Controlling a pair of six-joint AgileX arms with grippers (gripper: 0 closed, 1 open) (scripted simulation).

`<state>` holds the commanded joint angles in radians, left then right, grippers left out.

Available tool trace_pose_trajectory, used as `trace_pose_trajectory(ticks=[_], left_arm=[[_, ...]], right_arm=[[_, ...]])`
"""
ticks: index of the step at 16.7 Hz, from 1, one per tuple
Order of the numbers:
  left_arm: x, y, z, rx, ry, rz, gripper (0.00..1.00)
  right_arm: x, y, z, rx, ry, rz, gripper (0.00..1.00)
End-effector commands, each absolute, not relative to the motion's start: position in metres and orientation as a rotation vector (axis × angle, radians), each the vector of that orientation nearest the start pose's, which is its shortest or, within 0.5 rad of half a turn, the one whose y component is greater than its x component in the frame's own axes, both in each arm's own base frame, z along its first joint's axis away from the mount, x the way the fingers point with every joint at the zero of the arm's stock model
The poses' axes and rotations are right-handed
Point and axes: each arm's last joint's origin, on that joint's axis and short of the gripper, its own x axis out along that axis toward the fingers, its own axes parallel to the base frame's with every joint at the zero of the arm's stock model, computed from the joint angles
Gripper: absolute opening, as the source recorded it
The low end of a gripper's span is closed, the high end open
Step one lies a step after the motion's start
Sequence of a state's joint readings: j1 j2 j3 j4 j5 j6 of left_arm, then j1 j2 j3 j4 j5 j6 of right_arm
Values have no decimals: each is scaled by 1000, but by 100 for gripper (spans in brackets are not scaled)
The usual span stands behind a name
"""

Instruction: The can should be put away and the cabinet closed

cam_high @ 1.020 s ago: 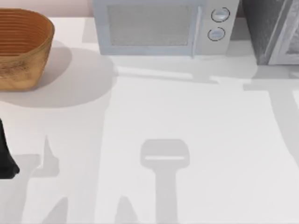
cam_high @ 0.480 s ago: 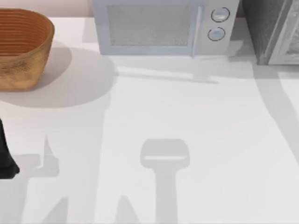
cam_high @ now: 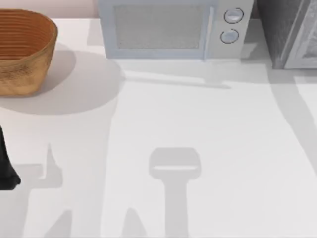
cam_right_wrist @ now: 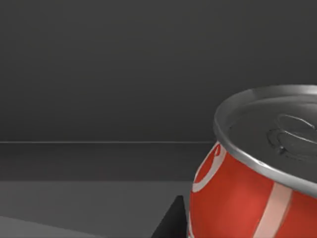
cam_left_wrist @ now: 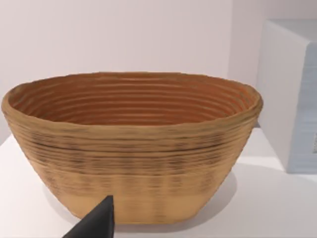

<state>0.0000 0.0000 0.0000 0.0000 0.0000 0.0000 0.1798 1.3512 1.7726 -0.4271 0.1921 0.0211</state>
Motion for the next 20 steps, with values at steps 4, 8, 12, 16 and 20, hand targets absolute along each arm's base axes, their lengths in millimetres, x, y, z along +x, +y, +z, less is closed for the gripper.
trace_pose_trajectory(ticks=[4, 8, 12, 16, 20], left_arm=[[106, -1, 160, 0, 0, 0, 100], [106, -1, 160, 0, 0, 0, 100], [106, -1, 160, 0, 0, 0, 100], [106, -1, 160, 0, 0, 0, 100], [106, -1, 160, 0, 0, 0, 100]], right_arm=[[289, 49, 523, 5, 15, -5, 0], [327, 51, 533, 4, 22, -7, 0], [364, 50, 536, 4, 19, -5, 0], [392, 48, 533, 4, 12, -3, 0], [405, 45, 530, 3, 4, -1, 0]])
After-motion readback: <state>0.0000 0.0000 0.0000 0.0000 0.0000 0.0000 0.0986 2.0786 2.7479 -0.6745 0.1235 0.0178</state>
